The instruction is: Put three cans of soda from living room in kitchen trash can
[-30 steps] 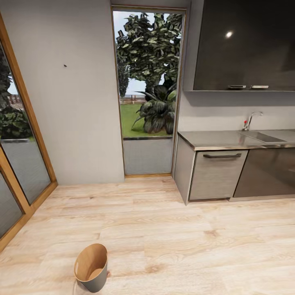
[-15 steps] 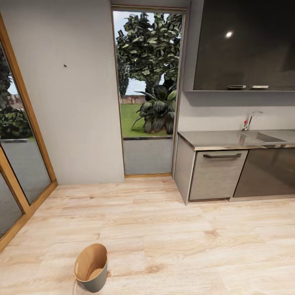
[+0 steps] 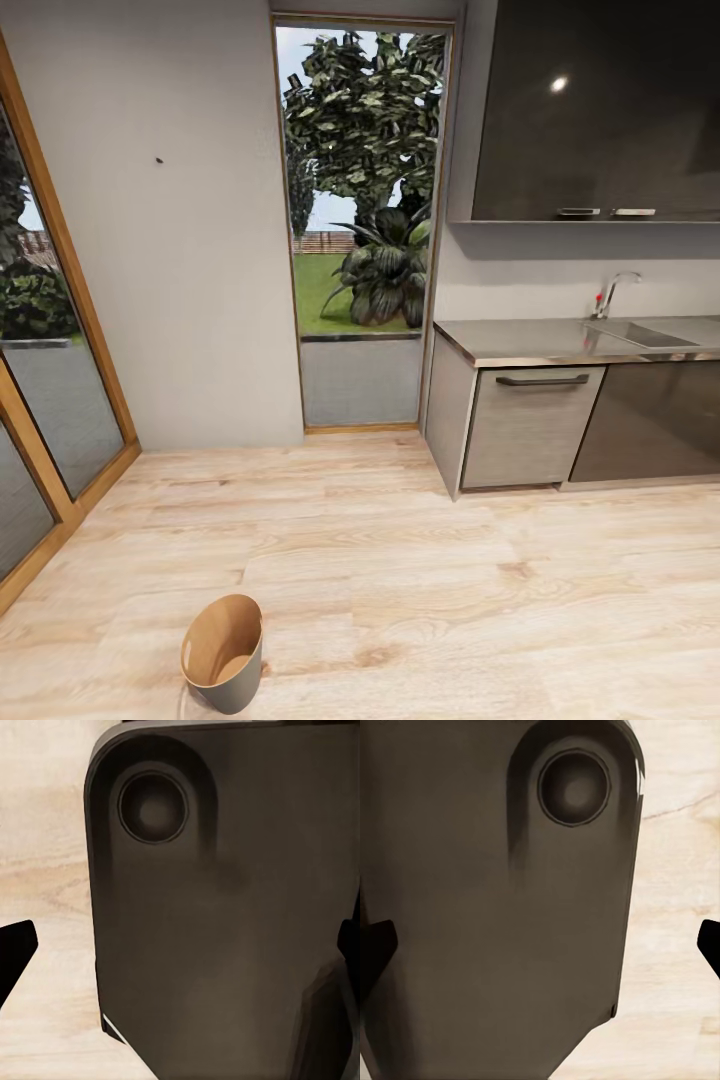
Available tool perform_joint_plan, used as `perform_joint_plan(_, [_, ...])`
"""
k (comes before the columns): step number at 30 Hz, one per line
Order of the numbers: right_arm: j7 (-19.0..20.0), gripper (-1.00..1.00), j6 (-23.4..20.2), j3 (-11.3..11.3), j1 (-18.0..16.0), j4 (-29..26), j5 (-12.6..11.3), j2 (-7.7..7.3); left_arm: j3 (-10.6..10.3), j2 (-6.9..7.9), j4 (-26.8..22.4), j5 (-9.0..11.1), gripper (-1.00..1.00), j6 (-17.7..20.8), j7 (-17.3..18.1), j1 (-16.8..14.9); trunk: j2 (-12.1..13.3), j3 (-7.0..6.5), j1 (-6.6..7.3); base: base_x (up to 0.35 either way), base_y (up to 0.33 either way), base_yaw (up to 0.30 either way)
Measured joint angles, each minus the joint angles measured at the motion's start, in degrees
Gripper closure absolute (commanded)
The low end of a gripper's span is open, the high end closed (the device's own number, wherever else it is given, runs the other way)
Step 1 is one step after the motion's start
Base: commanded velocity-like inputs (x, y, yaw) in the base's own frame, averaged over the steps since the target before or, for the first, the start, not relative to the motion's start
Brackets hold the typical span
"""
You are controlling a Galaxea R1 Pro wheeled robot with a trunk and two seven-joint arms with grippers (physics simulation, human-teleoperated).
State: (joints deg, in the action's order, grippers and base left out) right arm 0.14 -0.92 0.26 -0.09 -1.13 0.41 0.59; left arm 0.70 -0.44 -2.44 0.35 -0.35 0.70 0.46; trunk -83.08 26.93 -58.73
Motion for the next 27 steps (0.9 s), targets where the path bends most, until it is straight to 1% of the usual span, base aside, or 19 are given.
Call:
perform_joint_plan(4, [0.13, -1.00, -0.06, -0.01, 0.00, -0.38, 0.02, -0.16, -0.03, 0.00, -0.21, 0.00, -1.00, 0.00, -0.11, -0.01, 0.00, 0.00, 0.00, 0.000, 0.000, 0.000])
perform_joint_plan(7, [0.14, -1.00, -0.73, -0.01, -0.01, -2.66, 0.01, -0.34, -0.02, 0.05, -1.57, 0.00, -1.00, 0.01, -0.35, -0.01, 0.00, 0.00, 0.00, 0.000, 0.000, 0.000])
perform_joint_plan(9, [0.13, -1.00, -2.64, 0.02, -0.01, -5.57, -0.09, -0.37, 0.03, 0.07, -3.08, 0.04, -1.00, 0.11, -0.35, 0.03, 0.00, 0.00, 0.00, 0.000, 0.000, 0.000])
perform_joint_plan(10, [0.13, -1.00, -3.68, 0.03, -0.01, -6.56, -0.12, -0.38, 0.04, 0.07, -3.52, 0.05, -1.00, 0.19, -0.35, 0.02, 0.00, 0.00, 0.00, 0.000, 0.000, 0.000])
perform_joint_plan(13, [0.12, -1.00, -9.90, -0.01, -0.01, -10.96, -0.21, -0.42, 0.07, 0.08, -4.86, 0.08, -1.00, 0.47, -0.35, -0.01, 0.00, 0.00, 0.00, 0.000, 0.000, 0.000])
perform_joint_plan(15, [0.15, -1.00, -12.50, -0.11, -0.01, -12.95, -0.30, -0.55, 0.05, 0.07, -5.35, 0.05, -1.00, 0.53, -0.39, 0.01, 0.00, 0.00, 0.00, 0.000, 0.000, 0.000])
perform_joint_plan(18, [0.15, -1.00, -14.21, -0.22, 0.00, -14.82, -0.34, -0.70, 0.03, 0.08, -6.24, 0.03, -1.00, 0.59, -0.37, -0.01, 0.00, 0.00, 0.00, 0.000, 0.000, 0.000])
perform_joint_plan(20, [0.12, -1.00, -15.44, -0.31, -0.01, -17.32, -0.27, -0.76, 0.04, 0.08, -7.96, 0.07, -1.00, 0.80, -0.32, -0.02, 0.00, 0.00, 0.00, 0.000, 0.000, 0.000])
perform_joint_plan(21, [0.09, -1.00, -16.58, -0.32, -0.01, -19.40, -0.22, -0.76, 0.06, 0.11, -9.52, 0.11, -1.00, 1.08, -0.30, -0.03, 0.00, -0.01, 0.00, 0.000, 0.000, 0.000])
perform_joint_plan(23, [0.07, -1.00, -18.41, -0.36, -0.01, -21.76, -0.19, -0.73, 0.09, 0.12, -11.44, 0.18, -1.00, 1.58, -0.28, -0.02, 0.00, 0.00, 0.00, 0.000, 0.000, 0.000])
perform_joint_plan(24, [0.05, -1.00, -20.81, -0.38, -0.01, -24.10, -0.17, -0.68, 0.12, 0.11, -13.54, 0.40, -1.00, 2.44, -0.28, -0.03, 0.00, -0.01, 0.00, 0.000, 0.000, 0.000])
perform_joint_plan(25, [0.05, -1.00, -22.18, -0.40, -0.01, -25.39, -0.18, -0.66, 0.13, 0.10, -14.77, 0.58, -1.00, 3.09, -0.27, -0.03, 0.00, 0.00, 0.00, 0.000, 0.000, 0.000])
perform_joint_plan(26, [0.04, -1.00, -24.81, -0.41, -0.01, -27.96, -0.18, -0.64, 0.14, 0.13, -17.24, 1.12, -1.00, 4.77, -0.27, -0.03, 0.00, -0.01, 0.00, 0.000, 0.000, 0.000])
perform_joint_plan(27, [0.02, -1.00, -26.11, -0.41, -0.01, -29.44, -0.19, -0.63, 0.15, 0.15, -18.67, 1.50, -1.00, 5.90, -0.27, -0.01, 0.00, -0.01, 0.00, 0.000, 0.000, 0.000])
